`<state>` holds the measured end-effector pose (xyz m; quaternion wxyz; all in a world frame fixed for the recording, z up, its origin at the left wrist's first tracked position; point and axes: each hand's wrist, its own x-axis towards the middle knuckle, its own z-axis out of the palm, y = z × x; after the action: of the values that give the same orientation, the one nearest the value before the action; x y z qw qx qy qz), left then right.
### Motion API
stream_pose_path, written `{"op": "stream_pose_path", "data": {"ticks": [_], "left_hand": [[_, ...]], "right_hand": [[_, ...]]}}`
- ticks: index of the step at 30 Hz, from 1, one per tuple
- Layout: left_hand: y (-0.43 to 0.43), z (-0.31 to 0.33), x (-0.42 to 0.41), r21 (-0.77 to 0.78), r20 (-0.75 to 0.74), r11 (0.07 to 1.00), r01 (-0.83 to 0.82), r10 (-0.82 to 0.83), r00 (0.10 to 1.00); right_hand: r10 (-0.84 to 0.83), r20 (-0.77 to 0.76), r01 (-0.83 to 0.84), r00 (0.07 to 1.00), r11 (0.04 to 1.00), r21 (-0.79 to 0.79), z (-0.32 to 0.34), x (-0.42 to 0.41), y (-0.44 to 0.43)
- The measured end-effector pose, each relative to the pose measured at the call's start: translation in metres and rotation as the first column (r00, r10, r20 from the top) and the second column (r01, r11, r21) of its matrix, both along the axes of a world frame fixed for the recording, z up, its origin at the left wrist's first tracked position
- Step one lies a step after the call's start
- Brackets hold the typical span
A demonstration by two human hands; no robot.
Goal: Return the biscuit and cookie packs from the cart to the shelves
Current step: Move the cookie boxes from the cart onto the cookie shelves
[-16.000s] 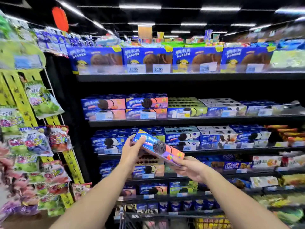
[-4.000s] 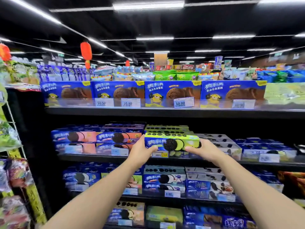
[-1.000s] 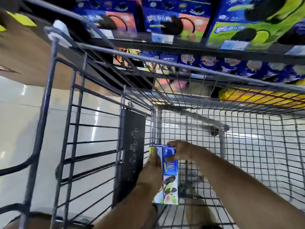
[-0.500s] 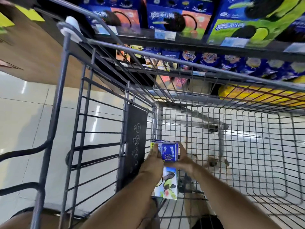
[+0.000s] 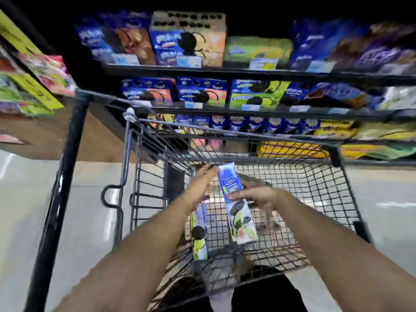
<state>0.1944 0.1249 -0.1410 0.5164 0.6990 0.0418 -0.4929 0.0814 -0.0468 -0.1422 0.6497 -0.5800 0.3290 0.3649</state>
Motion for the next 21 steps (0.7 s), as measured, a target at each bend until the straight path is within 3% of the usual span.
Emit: {"op": "stream_pose_path", "data": {"ticks": [4, 8, 11, 16, 21], "left_hand": [[-0.035, 0.099, 0.018, -0.204, -0.011, 0.97, 0.136, -0.141, 0.99], [-0.075, 0.192, 0.027, -0.278, 0.117, 0.941, 0.195, -0.168, 0.979], [-0.105, 0.244, 0.031, -0.331, 0.215, 0.935, 0.131, -0.06, 0.975], [-0.151, 0.303, 0.032, -0.453, 0.225, 0.877, -0.159, 0.284, 0.932], [-0.191, 0.346, 0.031, -0.583, 0.189, 0.756, -0.298, 0.483, 0.855]], "right_hand": [[0.01, 0.121, -0.008, 0.993, 1.0, -0.014, 0.123, 0.009, -0.032], [0.058, 0.285, -0.04, 0.957, 0.997, -0.067, 0.212, 0.017, -0.067], [0.033, 0.371, 0.0, 0.928, 0.996, -0.089, 0.258, 0.017, -0.099], [-0.003, 0.372, 0.079, 0.928, 0.979, -0.19, 0.308, 0.0, -0.166], [-0.187, 0.437, 0.234, 0.88, 0.971, -0.057, 0.34, -0.009, -0.242]]}}
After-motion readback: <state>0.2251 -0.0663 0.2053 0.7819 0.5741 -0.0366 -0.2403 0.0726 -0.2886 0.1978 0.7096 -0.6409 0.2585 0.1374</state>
